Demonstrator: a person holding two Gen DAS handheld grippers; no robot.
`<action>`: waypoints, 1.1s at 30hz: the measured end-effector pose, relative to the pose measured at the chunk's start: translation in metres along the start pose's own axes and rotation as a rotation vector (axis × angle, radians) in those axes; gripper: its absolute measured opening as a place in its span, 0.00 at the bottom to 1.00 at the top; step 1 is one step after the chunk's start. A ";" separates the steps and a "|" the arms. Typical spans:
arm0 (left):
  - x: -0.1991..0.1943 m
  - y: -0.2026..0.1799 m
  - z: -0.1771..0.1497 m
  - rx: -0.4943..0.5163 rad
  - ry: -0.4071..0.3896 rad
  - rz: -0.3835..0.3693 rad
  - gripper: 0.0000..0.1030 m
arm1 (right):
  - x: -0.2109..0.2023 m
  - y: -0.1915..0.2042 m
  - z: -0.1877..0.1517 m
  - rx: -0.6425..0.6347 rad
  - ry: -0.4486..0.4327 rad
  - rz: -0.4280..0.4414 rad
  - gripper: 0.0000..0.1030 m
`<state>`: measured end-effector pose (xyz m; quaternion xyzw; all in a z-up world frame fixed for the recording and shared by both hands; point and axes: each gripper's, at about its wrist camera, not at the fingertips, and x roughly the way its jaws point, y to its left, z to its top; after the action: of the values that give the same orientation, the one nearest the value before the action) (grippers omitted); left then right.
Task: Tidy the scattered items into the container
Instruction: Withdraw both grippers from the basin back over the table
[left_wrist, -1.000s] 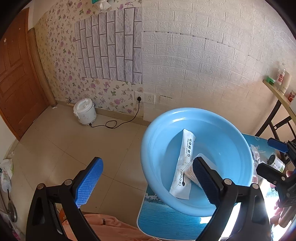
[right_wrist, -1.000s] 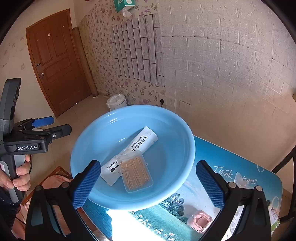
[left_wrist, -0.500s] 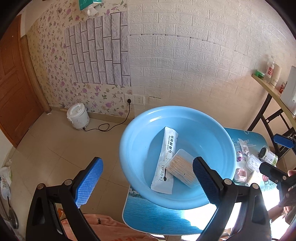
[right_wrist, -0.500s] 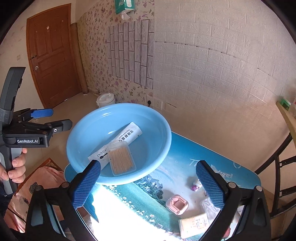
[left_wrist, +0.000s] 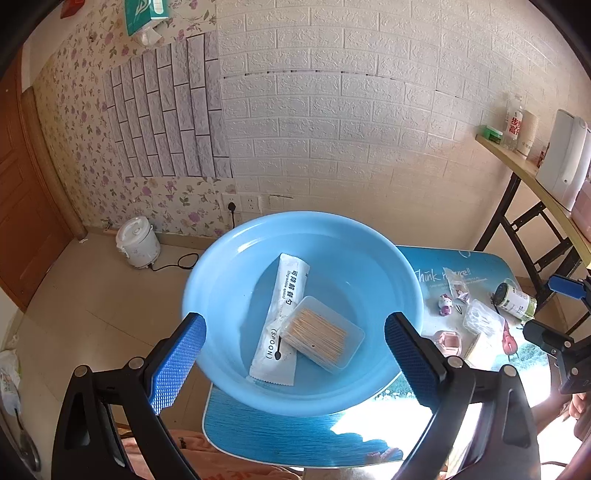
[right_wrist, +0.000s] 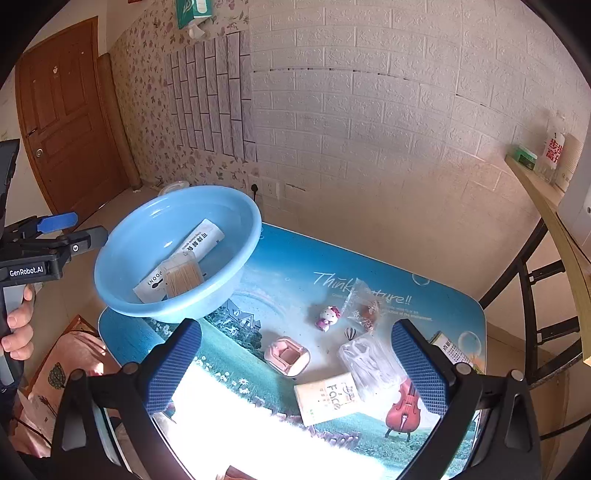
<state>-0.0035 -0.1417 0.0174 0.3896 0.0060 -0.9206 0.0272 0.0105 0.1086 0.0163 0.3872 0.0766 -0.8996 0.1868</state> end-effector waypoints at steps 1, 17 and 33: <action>0.000 -0.005 0.000 0.006 0.001 -0.004 0.95 | -0.003 -0.004 -0.003 0.003 -0.001 -0.007 1.00; 0.007 -0.089 -0.015 0.139 0.060 -0.104 0.95 | -0.029 -0.073 -0.058 0.145 0.054 -0.113 1.00; 0.014 -0.139 -0.028 0.179 0.121 -0.153 0.95 | -0.031 -0.111 -0.084 0.229 0.086 -0.123 1.00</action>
<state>-0.0012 -0.0023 -0.0135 0.4437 -0.0450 -0.8916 -0.0786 0.0423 0.2429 -0.0202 0.4389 0.0047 -0.8947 0.0824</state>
